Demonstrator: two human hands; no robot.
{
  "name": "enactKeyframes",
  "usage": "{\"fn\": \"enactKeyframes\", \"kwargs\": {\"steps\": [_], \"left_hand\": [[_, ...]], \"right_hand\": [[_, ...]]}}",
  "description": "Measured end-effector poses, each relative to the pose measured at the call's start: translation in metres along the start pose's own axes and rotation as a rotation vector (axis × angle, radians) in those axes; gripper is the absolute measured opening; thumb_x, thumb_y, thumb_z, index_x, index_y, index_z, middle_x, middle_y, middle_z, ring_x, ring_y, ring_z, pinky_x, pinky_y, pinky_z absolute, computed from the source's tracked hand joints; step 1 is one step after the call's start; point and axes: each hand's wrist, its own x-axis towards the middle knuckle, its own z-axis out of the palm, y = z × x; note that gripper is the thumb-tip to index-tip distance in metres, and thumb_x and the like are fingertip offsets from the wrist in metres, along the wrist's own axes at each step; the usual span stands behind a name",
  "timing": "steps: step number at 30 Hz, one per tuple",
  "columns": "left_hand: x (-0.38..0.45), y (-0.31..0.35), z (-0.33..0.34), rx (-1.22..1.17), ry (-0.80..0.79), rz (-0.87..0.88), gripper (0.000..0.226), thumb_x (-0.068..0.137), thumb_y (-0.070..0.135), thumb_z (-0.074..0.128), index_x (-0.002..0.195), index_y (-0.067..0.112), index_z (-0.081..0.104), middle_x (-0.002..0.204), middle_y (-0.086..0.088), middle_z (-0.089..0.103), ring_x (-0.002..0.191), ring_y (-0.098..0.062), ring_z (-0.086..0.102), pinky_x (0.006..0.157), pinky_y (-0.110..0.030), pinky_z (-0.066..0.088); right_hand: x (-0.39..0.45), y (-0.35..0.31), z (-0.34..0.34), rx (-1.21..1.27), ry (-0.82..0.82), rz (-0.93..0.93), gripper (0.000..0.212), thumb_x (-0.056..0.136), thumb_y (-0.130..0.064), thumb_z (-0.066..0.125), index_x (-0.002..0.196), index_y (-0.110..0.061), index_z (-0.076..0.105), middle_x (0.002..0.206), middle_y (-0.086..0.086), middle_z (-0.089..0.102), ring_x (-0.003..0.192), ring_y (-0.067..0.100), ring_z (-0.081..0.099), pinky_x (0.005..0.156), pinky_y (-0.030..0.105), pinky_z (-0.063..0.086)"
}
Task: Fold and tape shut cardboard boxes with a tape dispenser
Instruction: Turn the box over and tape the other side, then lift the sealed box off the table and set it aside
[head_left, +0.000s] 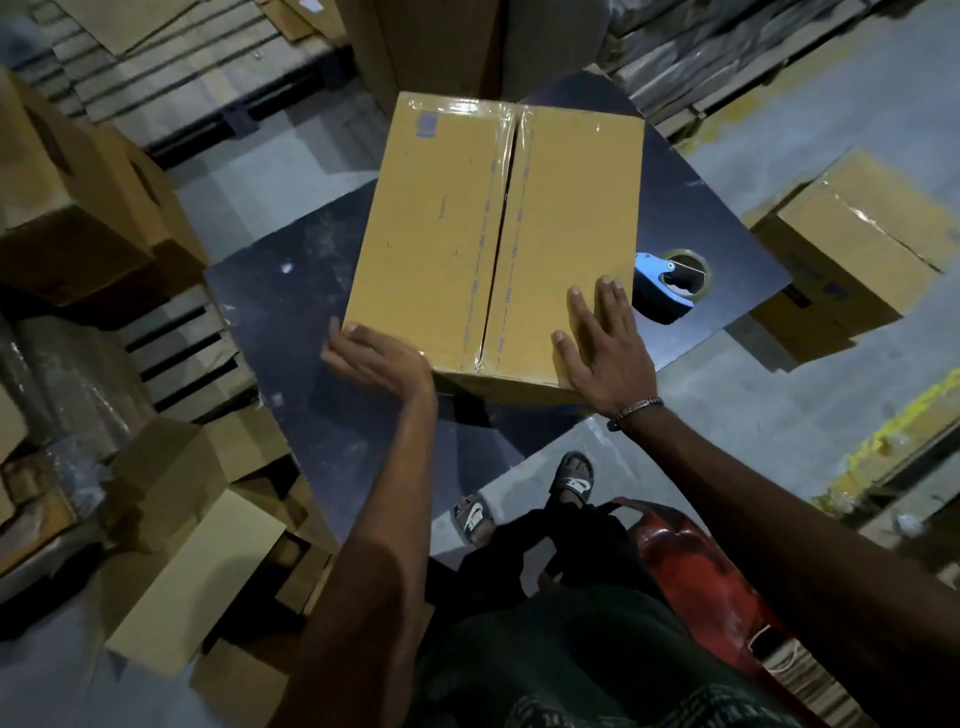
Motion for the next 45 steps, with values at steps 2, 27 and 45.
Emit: {"fn": "enactKeyframes", "kwargs": {"steps": [2,27,45], "left_hand": [[-0.006,0.006,0.004,-0.053,0.047,-0.072,0.041,0.112,0.031,0.044,0.137,0.001,0.058,0.142,-0.025,0.051,0.131,-0.027,0.042,0.106,-0.036,0.038],[0.061,0.038,-0.023,0.892,-0.545,0.441,0.078,0.106,0.068,0.027,0.140,0.000,0.048,0.132,-0.028,0.063,0.113,-0.051,0.063,0.091,-0.054,0.049],[0.003,0.009,-0.053,0.097,-0.334,-0.229,0.089,0.103,0.040,0.066,0.162,0.002,0.011,0.163,-0.033,0.018,0.143,-0.052,0.034,0.113,-0.050,0.036]], "right_hand": [[0.000,0.001,0.002,-0.010,-0.004,0.005,0.067,0.106,-0.055,0.043,0.165,-0.031,0.022,0.174,0.004,0.003,0.161,0.020,-0.004,0.126,0.038,0.016],[0.005,0.001,0.006,1.055,-0.133,0.806,0.098,0.072,-0.087,0.068,0.151,-0.034,0.048,0.145,-0.005,0.060,0.123,0.022,0.062,0.106,0.045,0.051],[0.121,-0.060,-0.021,-0.227,-0.010,0.309,0.053,0.099,-0.057,0.046,0.085,-0.011,0.068,0.081,0.012,0.067,0.084,0.037,0.067,0.061,0.033,0.044]]}}
